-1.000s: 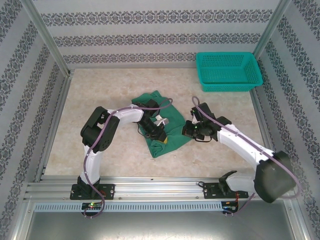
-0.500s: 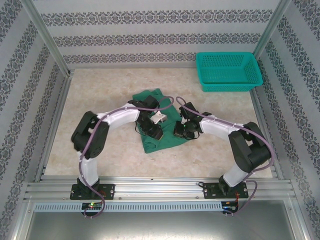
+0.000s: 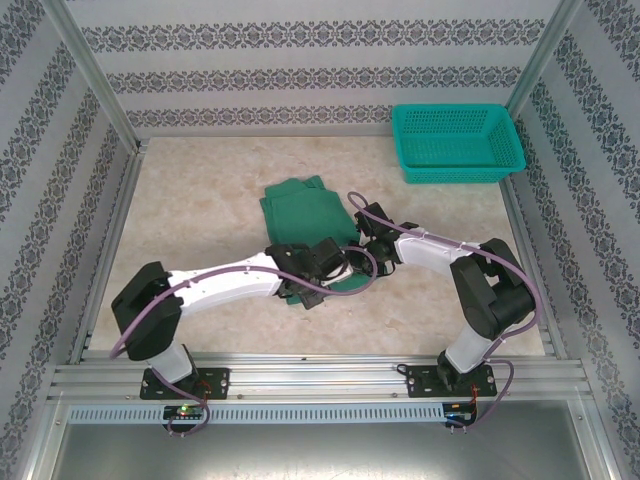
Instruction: Roll up the long pants
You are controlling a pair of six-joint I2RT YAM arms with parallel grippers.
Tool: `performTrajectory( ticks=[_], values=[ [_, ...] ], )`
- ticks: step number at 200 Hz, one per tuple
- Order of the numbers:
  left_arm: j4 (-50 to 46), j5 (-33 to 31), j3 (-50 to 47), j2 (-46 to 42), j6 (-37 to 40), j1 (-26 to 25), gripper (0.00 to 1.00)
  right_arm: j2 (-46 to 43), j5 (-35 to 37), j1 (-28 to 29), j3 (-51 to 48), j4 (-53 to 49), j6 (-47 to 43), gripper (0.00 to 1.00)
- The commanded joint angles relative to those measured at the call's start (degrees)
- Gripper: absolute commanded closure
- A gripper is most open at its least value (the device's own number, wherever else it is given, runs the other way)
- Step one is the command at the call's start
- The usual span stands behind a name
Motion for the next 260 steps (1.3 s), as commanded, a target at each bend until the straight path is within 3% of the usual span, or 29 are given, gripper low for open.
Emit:
performTrajectory(
  ticks=[1,52,58,69,94,139,155,213,224,229,231,247,260],
  values=[
    [0.75,-5.48,-0.94,2.57,2.37,-0.02,0.73,1.21,3.69,-1.38,-1.41,-3.51,-0.7,1.0],
    [6.36,-13.29,-2.86,3.62,7.82,-3.88,0.64,-2.18,4.19,-4.34,-4.1,-4.25,-1.91,1.0],
    [6.17,-13.35,-2.43,4.19,8.19,-4.08,0.55,-2.27,4.14,-4.34,-4.02,-4.28,-2.14,1.0],
    [6.01,-13.59,-1.6,5.13,8.72,-4.55,0.51,-2.16,3.9,-4.37,-3.77,-4.22,-2.28,1.0],
    [6.12,-13.76,0.14,7.21,9.92,-6.01,0.5,-1.09,3.19,-4.36,-3.47,-3.74,-2.56,0.99],
    [6.92,-19.63,1.92,12.46,15.39,-6.85,0.49,-0.1,1.98,-4.54,-4.01,-2.16,-2.51,0.99],
    [7.36,-19.85,1.69,13.57,17.38,-7.07,0.38,0.05,1.93,-4.62,-4.04,-2.01,-2.56,0.99],
    [6.78,-23.56,5.32,19.99,19.38,-4.46,0.36,1.31,0.65,-4.33,-4.1,-0.35,-2.12,1.0],
    [6.21,-22.79,6.14,20.89,19.05,-3.29,0.21,1.4,0.4,-4.36,-4.06,-0.32,-2.12,1.0],
    [6.03,-22.18,6.27,21.24,19.11,-2.73,0.03,1.25,0.37,-4.36,-4.05,-0.41,-2.12,1.0],
    [5.99,-21.99,6.32,21.35,19.21,-2.53,0.01,1.24,0.36,-4.32,-4.08,-0.42,-2.12,1.0],
    [5.3,-19.39,6.63,22.04,18.86,-0.45,0.02,0.72,0.4,-4.36,-3.99,-0.59,-2.06,1.0],
    [5.56,-17.03,6.67,22.31,18.25,1.27,0.08,0.36,0.53,-4.34,-3.85,-0.64,-2.11,1.0]
  ],
)
